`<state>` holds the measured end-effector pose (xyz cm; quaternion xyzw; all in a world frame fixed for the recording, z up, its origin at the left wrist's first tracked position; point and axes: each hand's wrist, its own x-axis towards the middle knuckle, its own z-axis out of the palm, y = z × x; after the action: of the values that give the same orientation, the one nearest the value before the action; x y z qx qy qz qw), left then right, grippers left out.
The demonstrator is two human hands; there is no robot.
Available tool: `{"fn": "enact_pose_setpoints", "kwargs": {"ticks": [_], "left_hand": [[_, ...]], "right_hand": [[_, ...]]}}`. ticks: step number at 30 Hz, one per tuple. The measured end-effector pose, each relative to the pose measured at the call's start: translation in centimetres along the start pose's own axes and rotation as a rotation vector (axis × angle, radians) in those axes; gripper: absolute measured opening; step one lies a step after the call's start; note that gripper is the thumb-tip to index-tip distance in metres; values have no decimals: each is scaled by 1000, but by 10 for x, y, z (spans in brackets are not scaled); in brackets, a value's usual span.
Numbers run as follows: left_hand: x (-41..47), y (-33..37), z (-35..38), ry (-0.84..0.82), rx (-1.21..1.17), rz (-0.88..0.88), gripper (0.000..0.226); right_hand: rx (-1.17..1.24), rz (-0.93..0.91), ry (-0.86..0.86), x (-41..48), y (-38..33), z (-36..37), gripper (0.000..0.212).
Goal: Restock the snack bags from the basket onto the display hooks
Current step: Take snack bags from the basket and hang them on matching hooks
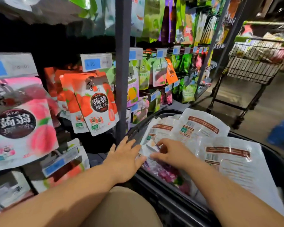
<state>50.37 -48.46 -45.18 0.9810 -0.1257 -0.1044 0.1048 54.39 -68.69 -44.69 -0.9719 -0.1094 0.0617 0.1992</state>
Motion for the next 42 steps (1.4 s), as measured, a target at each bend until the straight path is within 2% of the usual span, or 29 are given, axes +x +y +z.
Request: {"fn": "enact_pose_setpoints", "kwargs": {"ticks": [3,7,9,12,16,22,24,25,27,29,31,34,37,39,42], "left_hand": [[-1,-1,-1,6,8,-6,61],[-3,-1,-2,-10,-14,-9,61],[-2,-1,-2,-11,-28,-16,61],[-2,-1,-1,-1,-56,-20,64],[-2,-3,1,6,-105,0,67],[0,3,-7,194,-278,-30,56],[2,7,-13,269,-419,-61,42],[2,9,-16,292,-585,-85,42],[5,14,-23,242,-949,-181,51],[5,17,-31,141,-1304,-294,73],[0,18,-41,9,-1543,-336,88],[-9,18,-57,-190,-1651,-352,92],[-12,19,-69,-355,-1651,-341,84],[-15,22,-72,-384,-1644,-315,67],[-16,26,-73,-322,-1631,-296,45]], "right_hand": [[-13,15,24,3,-4,7,61],[-98,-10,157,6,-6,9,31],[-92,-18,200,6,-7,10,26],[108,10,271,6,-6,10,38],[444,37,419,1,-7,-7,36],[648,23,512,-11,-16,-23,28],[700,-13,522,-14,-18,-24,28],[734,-43,523,-16,-19,-24,28],[819,-115,493,-20,-22,-27,22],[915,-175,449,-25,-24,-31,16],[976,-236,424,-28,-24,-36,14],[1001,-297,393,-30,-24,-41,15],[1010,-313,386,-33,-26,-42,13],[981,-293,385,-33,-26,-41,16],[937,-291,394,-32,-24,-41,26]]}}
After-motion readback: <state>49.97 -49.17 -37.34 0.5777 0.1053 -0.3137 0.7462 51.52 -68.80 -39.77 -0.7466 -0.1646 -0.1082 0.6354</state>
